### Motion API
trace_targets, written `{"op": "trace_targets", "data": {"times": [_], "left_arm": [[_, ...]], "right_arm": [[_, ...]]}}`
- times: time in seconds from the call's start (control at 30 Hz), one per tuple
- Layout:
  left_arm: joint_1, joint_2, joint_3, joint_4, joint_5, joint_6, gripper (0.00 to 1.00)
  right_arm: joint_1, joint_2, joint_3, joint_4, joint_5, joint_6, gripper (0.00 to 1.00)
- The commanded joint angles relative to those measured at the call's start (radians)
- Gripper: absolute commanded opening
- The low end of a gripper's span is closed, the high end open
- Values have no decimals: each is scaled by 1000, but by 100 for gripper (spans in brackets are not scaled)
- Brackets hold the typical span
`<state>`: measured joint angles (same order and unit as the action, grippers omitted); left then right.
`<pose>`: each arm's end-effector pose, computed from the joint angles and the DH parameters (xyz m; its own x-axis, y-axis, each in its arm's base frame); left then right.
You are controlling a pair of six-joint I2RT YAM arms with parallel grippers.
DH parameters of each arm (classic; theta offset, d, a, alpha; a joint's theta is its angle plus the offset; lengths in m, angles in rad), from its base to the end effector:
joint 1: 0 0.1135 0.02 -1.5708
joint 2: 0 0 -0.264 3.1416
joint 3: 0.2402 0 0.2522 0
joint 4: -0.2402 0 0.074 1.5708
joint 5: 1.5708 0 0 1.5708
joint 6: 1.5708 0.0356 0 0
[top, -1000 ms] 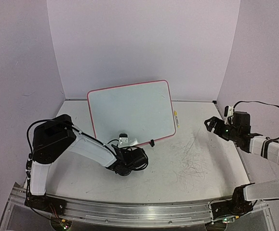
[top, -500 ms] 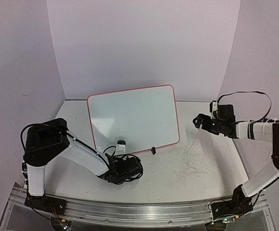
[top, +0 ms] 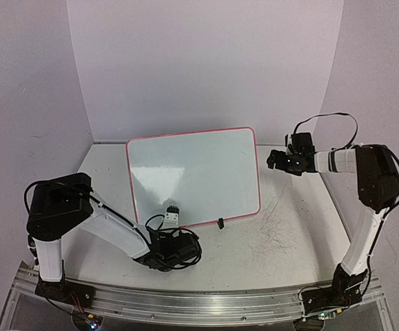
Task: Write a sentence on the whiteboard
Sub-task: Pick up the whiteboard marker from the center of the board.
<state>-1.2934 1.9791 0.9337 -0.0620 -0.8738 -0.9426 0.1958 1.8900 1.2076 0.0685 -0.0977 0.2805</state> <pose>0.1201 -0.3223 0.0873 -0.5675 0.0967 -0.8176 0.1095 0.9931 0.0414 0.4115 0.0852 0.1932 -0.6182 0.1583 -0.7699 -0.1048 0.9542 0.2803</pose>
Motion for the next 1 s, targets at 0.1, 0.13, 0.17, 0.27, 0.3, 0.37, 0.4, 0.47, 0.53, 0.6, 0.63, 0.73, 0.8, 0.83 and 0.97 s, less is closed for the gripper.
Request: {"op": "trace_targets", "data": {"times": [0.1,0.13,0.17,0.27,0.3,0.37,0.4,0.47,0.53,0.6,0.63,0.73,0.8,0.83,0.97], "left_arm": [[-35,-45,-32,-73,34,33,0],[-35,-48,-40,-75,34,30,0],[-35,-51,-46,-77,35,28,0],[-35,-58,-61,-80,39,20,0],[-35,-60,-65,-81,41,17,0],[-37,-63,-69,-81,42,16,0],[-38,-64,-69,-82,43,17,0],[-41,-65,-70,-82,41,19,0],[-45,-65,-70,-82,40,21,0],[-49,-62,-70,-82,38,24,0],[-51,-61,-68,-82,37,25,0],[-55,-57,-62,-82,36,34,0],[-58,-52,-55,-82,34,40,0],[-59,-50,-52,-82,33,42,0],[-64,-38,-37,-81,32,59,0]], "right_arm": [[64,200,257,-126,67,-32,93],[69,226,290,-140,71,-29,91],[73,251,318,-156,73,-29,90],[88,333,414,-215,82,-34,86],[93,358,443,-232,84,-36,84],[101,403,495,-267,94,-37,80],[103,421,515,-281,97,-39,77],[109,450,554,-304,117,-43,72],[115,473,578,-321,141,-52,65],[120,489,593,-338,165,-66,57],[122,496,599,-347,174,-72,50],[125,499,602,-355,187,-84,36],[125,497,599,-355,184,-87,31],[125,495,598,-355,183,-88,27],[124,483,581,-349,177,-87,8]]}}
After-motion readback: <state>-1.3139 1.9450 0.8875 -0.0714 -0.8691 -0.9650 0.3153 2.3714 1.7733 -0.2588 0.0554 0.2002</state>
